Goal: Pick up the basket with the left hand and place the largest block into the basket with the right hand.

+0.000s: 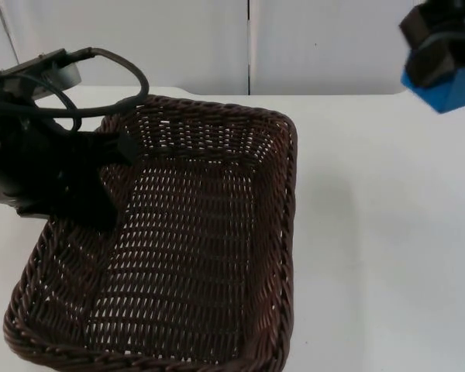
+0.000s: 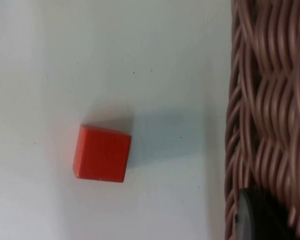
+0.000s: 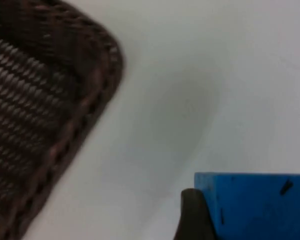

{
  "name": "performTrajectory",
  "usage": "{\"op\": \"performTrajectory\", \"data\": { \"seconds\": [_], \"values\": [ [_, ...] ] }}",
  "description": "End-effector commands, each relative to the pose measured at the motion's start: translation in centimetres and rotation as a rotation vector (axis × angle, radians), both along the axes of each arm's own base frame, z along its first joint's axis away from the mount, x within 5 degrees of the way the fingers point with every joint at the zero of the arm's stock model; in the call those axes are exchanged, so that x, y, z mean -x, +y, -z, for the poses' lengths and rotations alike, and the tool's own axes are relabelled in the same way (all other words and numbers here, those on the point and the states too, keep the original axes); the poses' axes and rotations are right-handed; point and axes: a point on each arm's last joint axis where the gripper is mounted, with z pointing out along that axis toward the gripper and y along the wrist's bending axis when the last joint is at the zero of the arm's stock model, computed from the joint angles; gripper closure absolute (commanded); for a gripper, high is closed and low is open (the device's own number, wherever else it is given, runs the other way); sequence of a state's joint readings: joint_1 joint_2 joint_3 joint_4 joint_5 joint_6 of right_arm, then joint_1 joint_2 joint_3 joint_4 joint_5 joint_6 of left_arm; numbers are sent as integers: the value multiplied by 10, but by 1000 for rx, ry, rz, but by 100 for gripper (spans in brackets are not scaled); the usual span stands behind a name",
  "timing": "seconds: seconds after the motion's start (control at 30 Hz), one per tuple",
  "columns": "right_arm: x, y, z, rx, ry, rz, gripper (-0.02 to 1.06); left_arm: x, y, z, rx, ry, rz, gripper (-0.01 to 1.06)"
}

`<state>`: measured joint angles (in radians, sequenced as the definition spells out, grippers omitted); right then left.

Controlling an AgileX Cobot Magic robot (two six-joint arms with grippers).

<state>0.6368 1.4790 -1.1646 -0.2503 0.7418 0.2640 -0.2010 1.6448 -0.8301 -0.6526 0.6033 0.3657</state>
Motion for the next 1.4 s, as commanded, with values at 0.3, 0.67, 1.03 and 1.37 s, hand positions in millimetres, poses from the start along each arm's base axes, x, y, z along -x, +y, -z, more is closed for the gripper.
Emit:
{"op": "performTrajectory", "data": {
  "seconds": [0.3,0.67,1.03,1.37],
  "values": [
    [40,48,-5,-19,-15,-205,105,-1,0,-4,9,-17,-17,105],
    [50,75,2,-49,-53,-324,105,-1,0,-4,13,-17,-20,105],
    [32,104,37,-79,-67,-359,105,-1,0,-4,12,-19,-21,105],
    [8,132,61,-31,-52,-386,105,-1,0,-4,12,-21,-22,105]
  ]
}}
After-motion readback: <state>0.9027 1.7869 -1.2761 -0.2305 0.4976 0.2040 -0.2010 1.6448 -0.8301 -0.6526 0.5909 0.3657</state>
